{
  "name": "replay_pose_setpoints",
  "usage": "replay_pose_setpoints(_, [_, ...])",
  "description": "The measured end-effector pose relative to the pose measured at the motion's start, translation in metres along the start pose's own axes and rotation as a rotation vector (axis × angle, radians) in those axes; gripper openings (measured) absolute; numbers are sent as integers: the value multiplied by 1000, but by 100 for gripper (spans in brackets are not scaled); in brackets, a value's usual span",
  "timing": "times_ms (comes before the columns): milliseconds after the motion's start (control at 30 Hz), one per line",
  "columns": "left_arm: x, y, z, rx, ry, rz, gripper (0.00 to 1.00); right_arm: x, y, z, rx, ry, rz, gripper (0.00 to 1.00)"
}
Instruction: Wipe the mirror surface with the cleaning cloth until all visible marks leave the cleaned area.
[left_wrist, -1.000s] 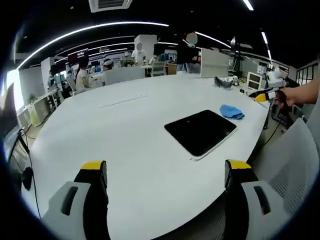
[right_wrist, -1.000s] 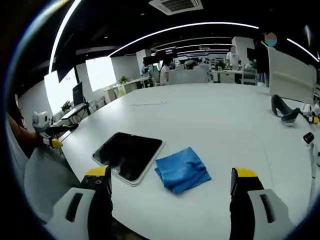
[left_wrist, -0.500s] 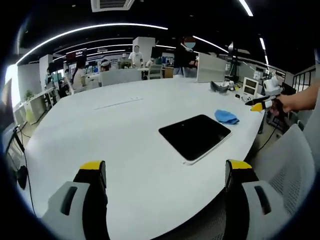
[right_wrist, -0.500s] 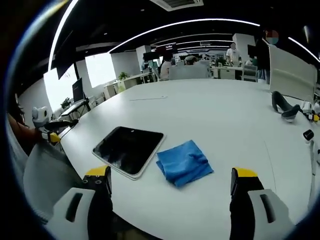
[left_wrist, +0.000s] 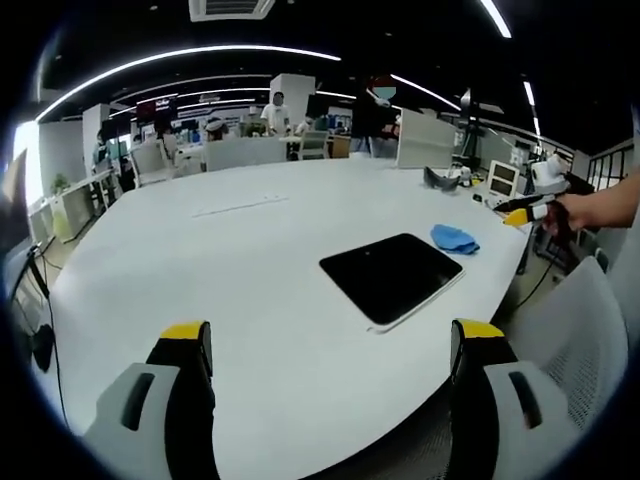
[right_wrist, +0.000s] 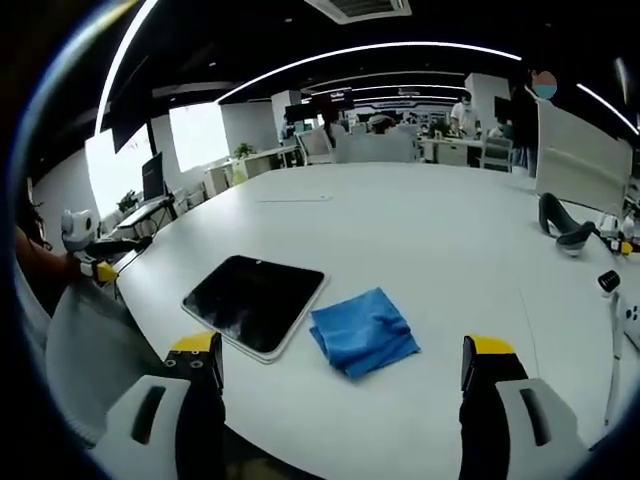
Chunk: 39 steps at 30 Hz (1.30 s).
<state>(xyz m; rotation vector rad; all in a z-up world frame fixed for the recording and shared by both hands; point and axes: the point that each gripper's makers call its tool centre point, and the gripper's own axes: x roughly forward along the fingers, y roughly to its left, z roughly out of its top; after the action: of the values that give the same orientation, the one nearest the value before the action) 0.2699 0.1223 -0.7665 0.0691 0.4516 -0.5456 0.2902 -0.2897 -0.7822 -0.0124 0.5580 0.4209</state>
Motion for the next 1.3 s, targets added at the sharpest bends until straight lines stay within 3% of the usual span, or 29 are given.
replay_pose_setpoints(1067, [-1, 8, -1, 11, 0, 34, 95, -10, -7, 4, -3, -17, -29, 94])
replay_pose_setpoints(1300, [0, 8, -3, 18, 12, 34, 94, -10, -6, -2, -9, -1, -20, 91])
